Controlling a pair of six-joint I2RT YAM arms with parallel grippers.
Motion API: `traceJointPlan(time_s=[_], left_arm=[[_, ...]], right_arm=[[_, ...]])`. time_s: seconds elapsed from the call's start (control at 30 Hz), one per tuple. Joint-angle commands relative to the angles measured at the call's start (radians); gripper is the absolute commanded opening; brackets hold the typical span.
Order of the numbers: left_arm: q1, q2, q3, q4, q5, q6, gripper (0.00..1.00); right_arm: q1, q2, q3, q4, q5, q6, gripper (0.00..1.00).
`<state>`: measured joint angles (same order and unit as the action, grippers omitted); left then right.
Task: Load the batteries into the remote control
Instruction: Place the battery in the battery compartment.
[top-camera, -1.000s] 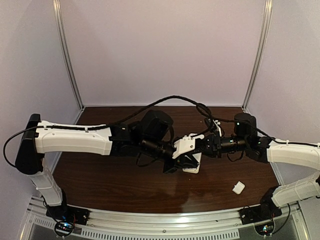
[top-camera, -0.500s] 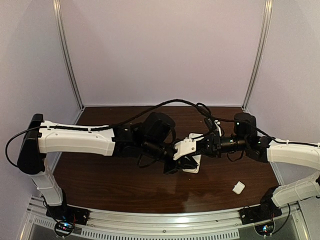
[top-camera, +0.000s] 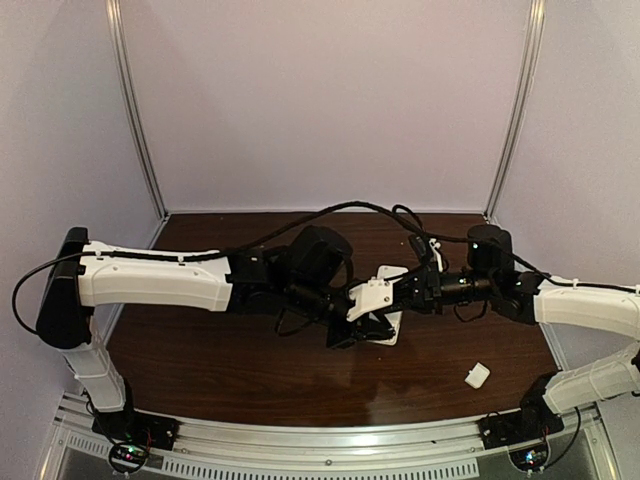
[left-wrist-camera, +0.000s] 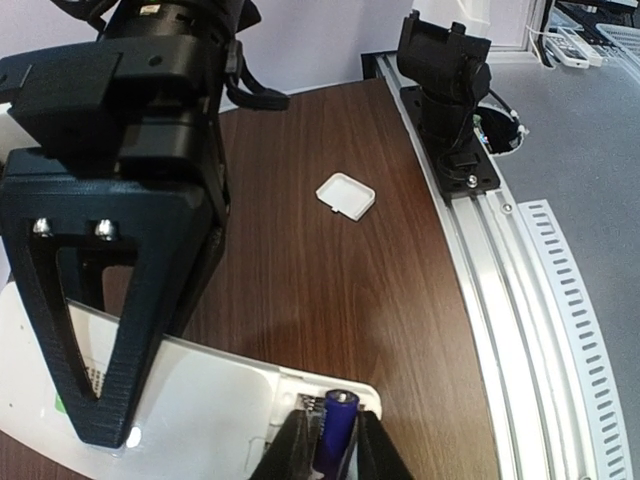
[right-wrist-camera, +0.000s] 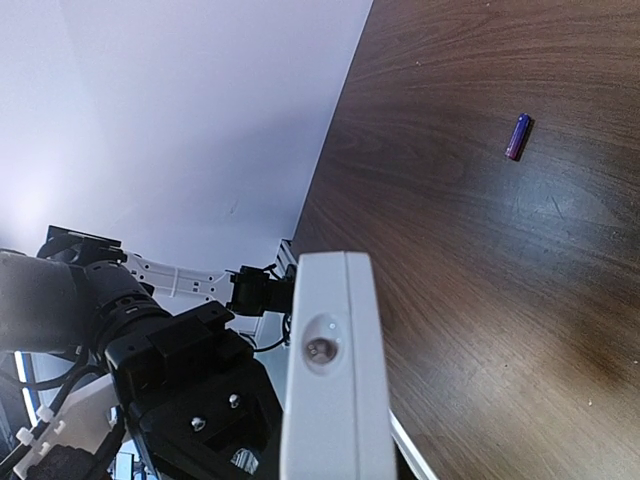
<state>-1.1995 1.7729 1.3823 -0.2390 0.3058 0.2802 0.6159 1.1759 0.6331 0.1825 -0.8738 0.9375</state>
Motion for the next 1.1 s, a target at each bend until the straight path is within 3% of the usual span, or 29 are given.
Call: traceJointPlan(time_s=[0.0, 0.43, 0.83, 1.07], left_arm=[[-0.003, 0.020, 0.018, -0.022, -0.035, 0.011, 0.23], [-0.003, 0.006, 0.032, -0.015, -0.077, -0.022, 0.45], [-0.003, -0.080, 0.023, 0.015, -0.135, -0.051, 0.77], [0.000, -0.125, -0.014, 0.050, -0.192, -0.098, 0.83]], right_arm=[[0.005, 0.003, 0.040, 0.033, -0.009, -0.005, 0.00], [0.005, 0.019, 0.033, 0.024, 0.002, -0.011, 0.00], [0.002, 0.036, 0.018, 0.027, 0.015, -0.021, 0.00], [0.002, 0.039, 0.014, 0.035, 0.017, -0.018, 0.00]])
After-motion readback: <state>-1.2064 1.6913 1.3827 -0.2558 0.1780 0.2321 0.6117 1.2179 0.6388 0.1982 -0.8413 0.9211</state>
